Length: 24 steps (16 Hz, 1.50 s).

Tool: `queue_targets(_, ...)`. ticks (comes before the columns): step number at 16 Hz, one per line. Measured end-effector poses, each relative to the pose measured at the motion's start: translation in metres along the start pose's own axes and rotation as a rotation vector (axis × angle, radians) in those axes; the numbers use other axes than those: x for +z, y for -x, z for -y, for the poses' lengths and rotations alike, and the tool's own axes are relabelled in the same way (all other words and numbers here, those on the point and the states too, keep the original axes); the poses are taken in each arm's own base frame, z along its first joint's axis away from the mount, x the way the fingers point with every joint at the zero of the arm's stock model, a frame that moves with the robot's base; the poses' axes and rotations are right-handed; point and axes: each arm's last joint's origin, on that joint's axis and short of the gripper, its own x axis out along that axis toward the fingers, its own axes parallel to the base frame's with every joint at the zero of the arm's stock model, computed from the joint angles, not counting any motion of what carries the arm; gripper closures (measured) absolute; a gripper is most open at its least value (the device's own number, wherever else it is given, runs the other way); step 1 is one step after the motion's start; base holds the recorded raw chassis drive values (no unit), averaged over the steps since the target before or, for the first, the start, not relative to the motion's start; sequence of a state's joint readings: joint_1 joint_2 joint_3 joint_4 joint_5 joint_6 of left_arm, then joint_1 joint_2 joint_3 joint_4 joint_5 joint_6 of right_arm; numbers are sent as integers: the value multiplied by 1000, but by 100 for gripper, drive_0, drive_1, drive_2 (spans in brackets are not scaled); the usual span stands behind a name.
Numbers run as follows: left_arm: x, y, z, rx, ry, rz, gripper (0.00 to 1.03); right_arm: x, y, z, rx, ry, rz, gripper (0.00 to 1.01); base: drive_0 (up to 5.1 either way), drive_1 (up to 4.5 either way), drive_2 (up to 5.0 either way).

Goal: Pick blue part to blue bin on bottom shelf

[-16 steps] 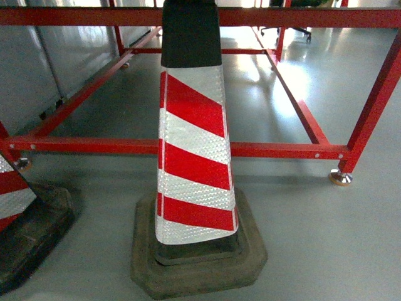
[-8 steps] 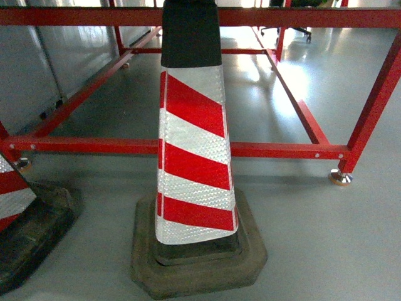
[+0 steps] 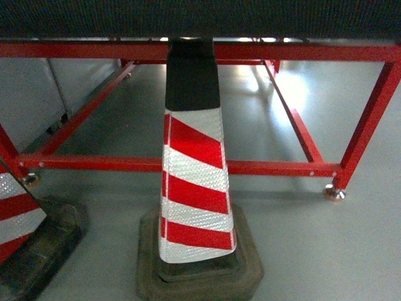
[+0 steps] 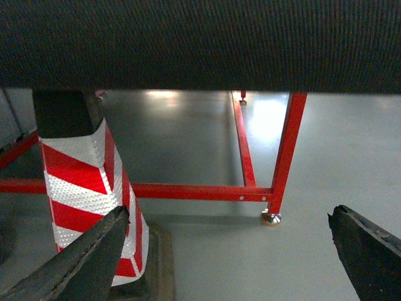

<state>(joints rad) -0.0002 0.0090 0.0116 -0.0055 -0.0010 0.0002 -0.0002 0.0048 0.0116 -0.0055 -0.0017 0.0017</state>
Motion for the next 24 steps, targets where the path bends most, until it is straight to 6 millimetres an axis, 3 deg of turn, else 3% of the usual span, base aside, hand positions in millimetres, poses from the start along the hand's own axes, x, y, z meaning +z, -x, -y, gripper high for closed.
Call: queue_targets(24,0,0,0,-1,0,0,5,0,0,0,-2,-1,3,3,0,0,0)
